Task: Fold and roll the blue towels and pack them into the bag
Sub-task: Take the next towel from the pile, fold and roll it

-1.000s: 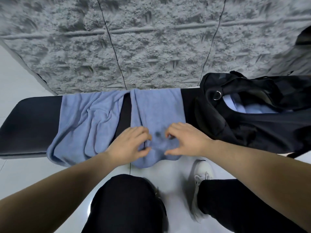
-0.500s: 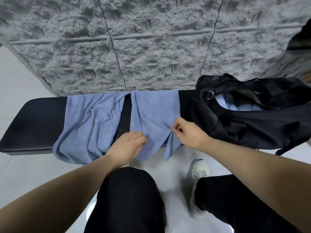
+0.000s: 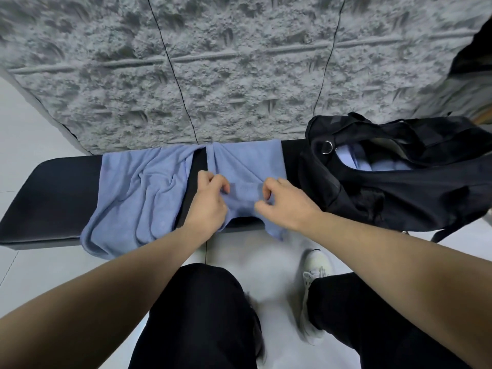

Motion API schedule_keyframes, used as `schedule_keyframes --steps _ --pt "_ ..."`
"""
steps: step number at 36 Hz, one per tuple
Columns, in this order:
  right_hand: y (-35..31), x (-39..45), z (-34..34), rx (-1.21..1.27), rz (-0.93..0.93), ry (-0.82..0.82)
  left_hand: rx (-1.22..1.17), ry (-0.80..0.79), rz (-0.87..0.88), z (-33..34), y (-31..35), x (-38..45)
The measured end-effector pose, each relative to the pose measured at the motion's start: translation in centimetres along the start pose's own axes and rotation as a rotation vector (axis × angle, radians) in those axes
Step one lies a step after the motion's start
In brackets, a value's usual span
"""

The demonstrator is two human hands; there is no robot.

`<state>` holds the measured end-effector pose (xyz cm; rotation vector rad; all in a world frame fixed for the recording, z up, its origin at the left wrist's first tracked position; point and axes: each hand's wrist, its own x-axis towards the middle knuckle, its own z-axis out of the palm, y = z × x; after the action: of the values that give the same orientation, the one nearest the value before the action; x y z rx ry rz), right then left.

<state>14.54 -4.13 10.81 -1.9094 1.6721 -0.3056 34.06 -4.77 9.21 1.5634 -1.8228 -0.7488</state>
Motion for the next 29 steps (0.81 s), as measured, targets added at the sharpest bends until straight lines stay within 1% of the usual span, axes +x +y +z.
schedule_keyframes --steps 2,5,8,10,12,13,15,18,22,26,29 --pt "0.0 -0.3 0.1 -0.106 -0.025 -0.013 0.030 -0.012 0.056 -0.1 0.1 0.5" --pt "0.6 -0.5 -0.2 -0.407 -0.089 -0.033 0.388 -0.041 0.216 -0.5 -0.1 0.6" --pt "1.6 -0.3 -0.4 -0.653 -0.092 -0.046 0.627 -0.055 0.438 -0.6 -0.5 0.5" --pt "2.0 -0.3 -0.5 -0.710 -0.091 -0.017 0.802 -0.153 0.554 -0.5 -1.0 0.4" --pt "2.0 -0.4 -0.9 -0.675 -0.089 0.014 0.944 -0.206 0.560 -0.4 -1.3 0.3" --pt "2.0 -0.4 -1.0 -0.651 -0.095 0.017 0.969 -0.209 0.541 -0.2 -1.3 0.1" --pt "2.0 -0.4 -1.2 -0.615 -0.134 0.017 0.961 -0.203 0.545 0.2 -1.3 -0.4" --pt "2.3 -0.5 -1.4 -0.500 -0.169 0.041 0.850 -0.201 0.535 0.3 -1.4 -0.4" --pt "2.8 -0.6 -1.2 -0.314 -0.164 0.091 0.645 -0.175 0.394 -0.3 -1.2 0.1" --pt "3.5 -0.4 -1.3 -0.191 -0.129 0.150 0.397 -0.247 0.254 -0.5 -0.9 0.2" --pt "3.7 -0.4 -1.7 -0.072 -0.081 0.201 0.193 -0.229 0.109 -1.0 -0.9 0.1"
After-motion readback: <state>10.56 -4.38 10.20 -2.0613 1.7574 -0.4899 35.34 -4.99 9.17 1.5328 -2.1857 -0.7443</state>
